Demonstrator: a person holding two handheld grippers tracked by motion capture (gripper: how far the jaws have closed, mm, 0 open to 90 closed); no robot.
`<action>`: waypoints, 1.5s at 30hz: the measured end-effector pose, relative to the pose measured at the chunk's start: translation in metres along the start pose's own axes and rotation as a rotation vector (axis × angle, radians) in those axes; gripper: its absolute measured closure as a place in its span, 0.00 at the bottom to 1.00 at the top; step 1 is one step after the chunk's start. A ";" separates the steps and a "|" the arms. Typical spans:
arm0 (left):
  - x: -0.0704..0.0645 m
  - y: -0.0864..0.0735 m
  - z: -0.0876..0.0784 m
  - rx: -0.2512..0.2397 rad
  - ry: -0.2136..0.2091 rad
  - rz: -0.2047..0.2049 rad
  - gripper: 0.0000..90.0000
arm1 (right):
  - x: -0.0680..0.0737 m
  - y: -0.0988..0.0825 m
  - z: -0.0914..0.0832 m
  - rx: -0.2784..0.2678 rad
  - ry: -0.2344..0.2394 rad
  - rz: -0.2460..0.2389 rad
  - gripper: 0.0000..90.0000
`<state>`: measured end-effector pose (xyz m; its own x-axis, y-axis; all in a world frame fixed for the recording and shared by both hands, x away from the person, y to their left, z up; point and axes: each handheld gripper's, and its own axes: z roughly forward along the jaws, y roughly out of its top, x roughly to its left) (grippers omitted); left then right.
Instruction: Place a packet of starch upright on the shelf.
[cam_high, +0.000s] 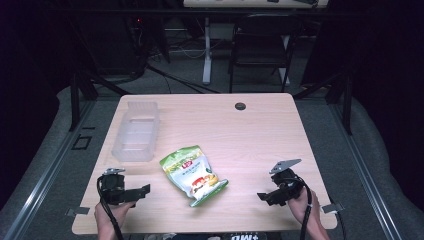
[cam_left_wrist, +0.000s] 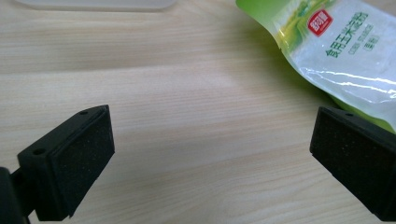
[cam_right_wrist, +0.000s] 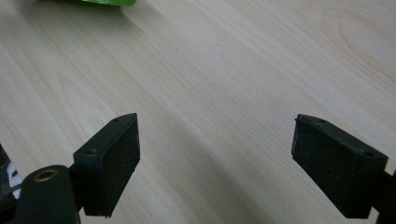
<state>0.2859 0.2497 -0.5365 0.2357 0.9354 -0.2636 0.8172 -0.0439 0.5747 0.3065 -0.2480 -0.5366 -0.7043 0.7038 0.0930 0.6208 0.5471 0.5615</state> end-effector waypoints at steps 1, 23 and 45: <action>0.000 0.000 0.001 -0.004 -0.004 -0.004 0.00 | 0.000 0.000 0.000 0.002 -0.001 -0.001 0.16; -0.013 0.013 0.012 -0.036 -0.080 0.001 0.01 | 0.005 0.003 0.005 -0.014 -0.012 -0.011 0.16; -0.023 0.037 0.041 -0.026 -0.177 0.003 0.08 | 0.006 0.003 0.004 -0.019 -0.012 -0.007 0.16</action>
<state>0.3325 0.2124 -0.5413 0.3295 0.8585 -0.3929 0.8028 -0.0357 0.5952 0.3056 -0.2407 -0.5376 -0.7048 0.7050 0.0794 0.6089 0.5436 0.5778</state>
